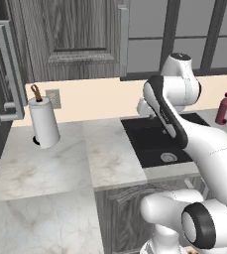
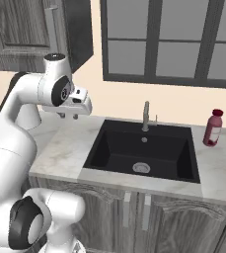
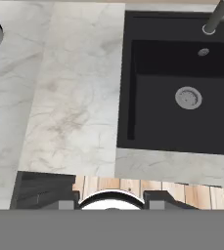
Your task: Open the cabinet. Pick the dish brush and place it next to the sink. Then close the cabinet.
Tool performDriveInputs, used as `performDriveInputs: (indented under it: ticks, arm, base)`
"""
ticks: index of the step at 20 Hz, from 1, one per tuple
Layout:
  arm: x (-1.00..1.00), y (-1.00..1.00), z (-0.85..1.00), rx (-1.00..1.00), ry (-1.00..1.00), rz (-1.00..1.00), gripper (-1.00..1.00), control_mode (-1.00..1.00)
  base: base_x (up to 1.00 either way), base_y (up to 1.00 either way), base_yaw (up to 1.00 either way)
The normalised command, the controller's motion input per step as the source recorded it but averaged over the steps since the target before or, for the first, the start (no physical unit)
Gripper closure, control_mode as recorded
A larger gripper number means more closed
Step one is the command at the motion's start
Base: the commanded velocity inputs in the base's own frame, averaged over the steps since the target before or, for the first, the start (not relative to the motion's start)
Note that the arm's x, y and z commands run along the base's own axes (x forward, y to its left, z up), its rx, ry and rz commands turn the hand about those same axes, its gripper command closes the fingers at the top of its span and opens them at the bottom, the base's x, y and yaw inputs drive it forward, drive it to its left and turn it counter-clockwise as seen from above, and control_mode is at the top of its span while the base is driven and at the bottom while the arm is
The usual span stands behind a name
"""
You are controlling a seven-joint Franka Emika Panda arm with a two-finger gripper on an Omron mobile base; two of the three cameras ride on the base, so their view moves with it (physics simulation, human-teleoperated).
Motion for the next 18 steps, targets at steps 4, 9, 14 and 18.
performDriveInputs:
  ticks: [4,9,14,18]
  arm:
    - [-0.1,0.05,0.0,0.0,-0.09,0.02,-1.0,-1.0]
    - [-0.14,0.28,0.0,-0.11,-0.37,0.03,-1.0,-1.0]
    - [-0.08,0.39,0.09,-0.11,-0.43,0.0,-1.0,-1.0]
    - [-0.02,0.3,0.26,-0.04,-0.29,0.0,-1.0,-1.0]
  base:
    - [0.0,0.0,0.0]
    - [0.0,0.0,0.0]
    - [0.0,0.0,0.0]
    - [0.0,0.0,0.0]
